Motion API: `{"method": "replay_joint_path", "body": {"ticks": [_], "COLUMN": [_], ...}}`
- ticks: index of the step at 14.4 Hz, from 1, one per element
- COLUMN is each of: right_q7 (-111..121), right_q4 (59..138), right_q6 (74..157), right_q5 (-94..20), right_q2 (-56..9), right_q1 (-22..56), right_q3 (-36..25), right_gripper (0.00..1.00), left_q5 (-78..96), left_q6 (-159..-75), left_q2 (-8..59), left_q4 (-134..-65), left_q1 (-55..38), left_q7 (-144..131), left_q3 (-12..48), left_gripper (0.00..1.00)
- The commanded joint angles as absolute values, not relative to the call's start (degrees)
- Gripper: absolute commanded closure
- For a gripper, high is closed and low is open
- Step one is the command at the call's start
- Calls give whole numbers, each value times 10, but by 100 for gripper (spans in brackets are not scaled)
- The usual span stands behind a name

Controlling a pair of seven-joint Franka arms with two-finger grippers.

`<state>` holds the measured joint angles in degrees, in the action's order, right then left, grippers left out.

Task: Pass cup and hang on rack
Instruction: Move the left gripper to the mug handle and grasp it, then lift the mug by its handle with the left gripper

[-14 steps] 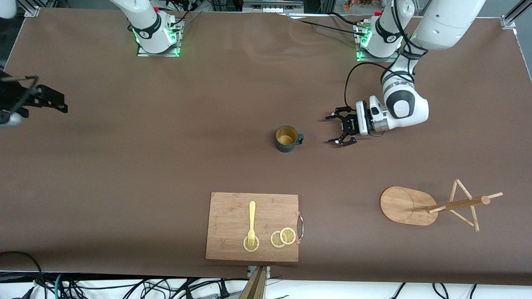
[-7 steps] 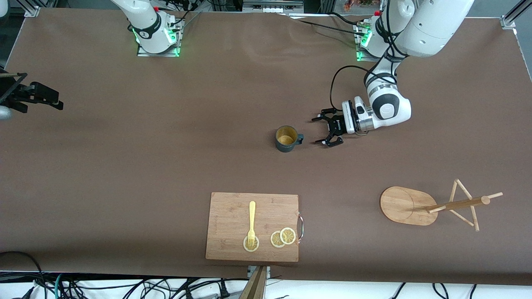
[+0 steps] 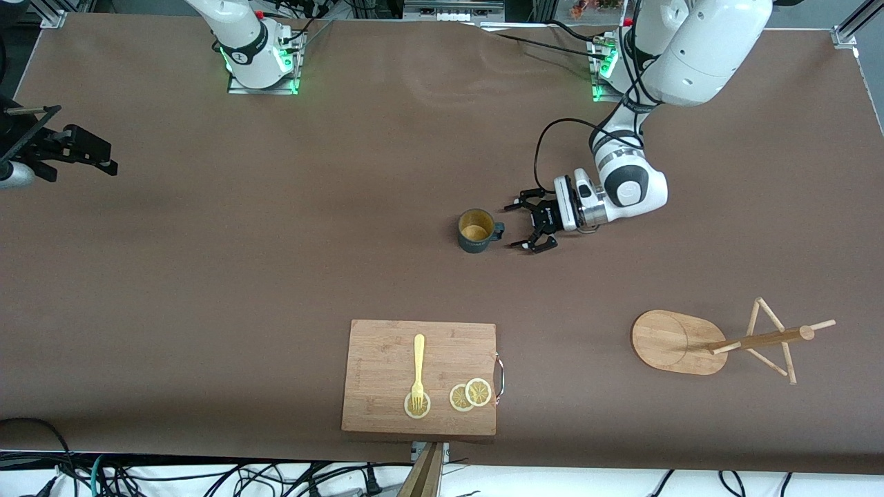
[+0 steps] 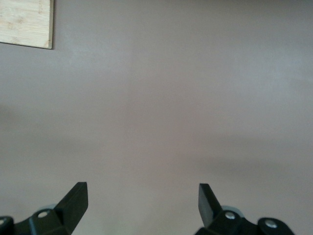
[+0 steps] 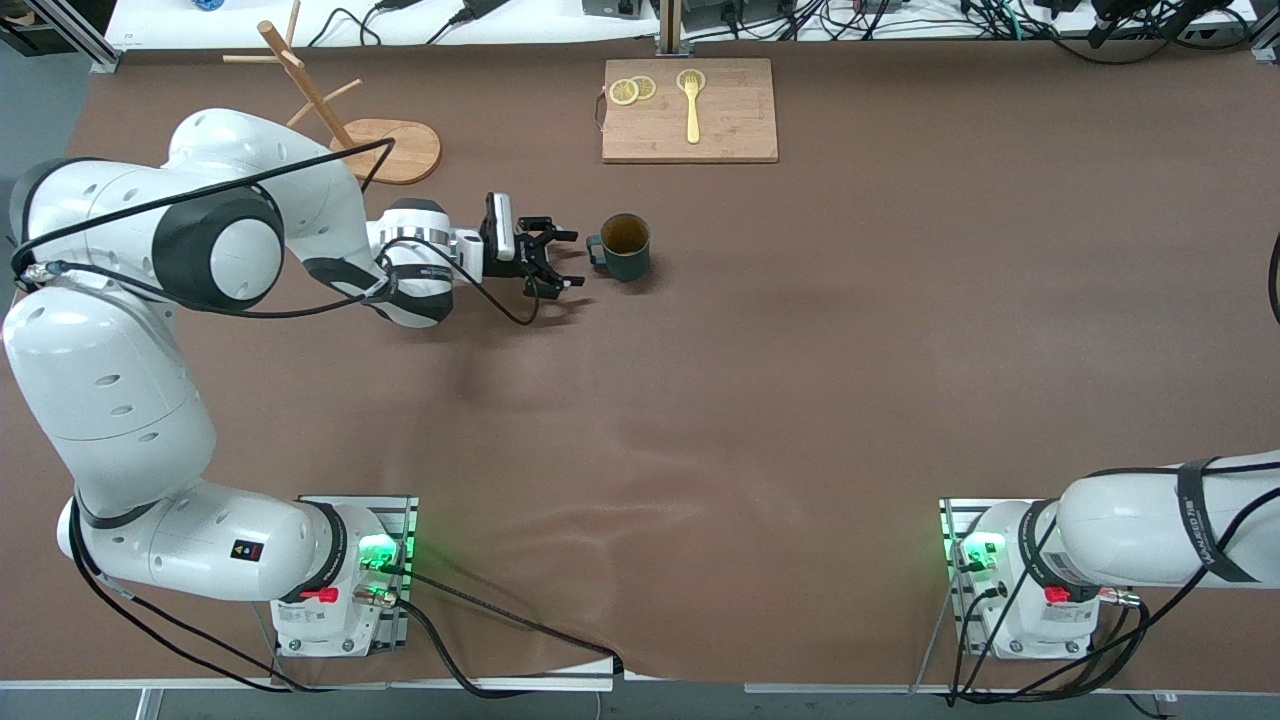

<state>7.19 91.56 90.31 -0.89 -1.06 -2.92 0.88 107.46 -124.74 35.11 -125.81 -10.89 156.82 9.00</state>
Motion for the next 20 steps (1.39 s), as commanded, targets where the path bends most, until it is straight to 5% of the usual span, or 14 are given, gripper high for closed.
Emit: {"method": "replay_joint_path", "body": {"ticks": [1, 7, 8, 10, 13, 20], "right_q7": [54, 58, 55, 60, 61, 61], "right_q4": [967, 987, 987, 980, 979, 972], "right_q6": [906, 931, 939, 943, 940, 942], "right_q5": [-8, -9, -11, -11, -11, -14], "right_q2": [34, 31, 28, 16, 15, 15], "right_q1": [-45, -44, -44, -44, -45, -47], "right_q3": [24, 24, 25, 23, 21, 13], "right_gripper": [0, 0, 0, 0, 0, 0], "left_q5": [1124, 1144, 1143, 1144, 1143, 1136], "left_q6": [-1256, -1257, -1256, -1256, -1256, -1249], "left_q2": [387, 390, 390, 390, 390, 344], "left_q4": [-1234, -1233, -1233, -1233, -1233, -1258], "left_q1": [-129, -142, -142, -142, -141, -105], "left_q7": [1651, 1670, 1670, 1669, 1670, 1472], "left_q3": [93, 93, 93, 92, 88, 76], "left_gripper": [0, 2, 14, 72, 100, 100]}}
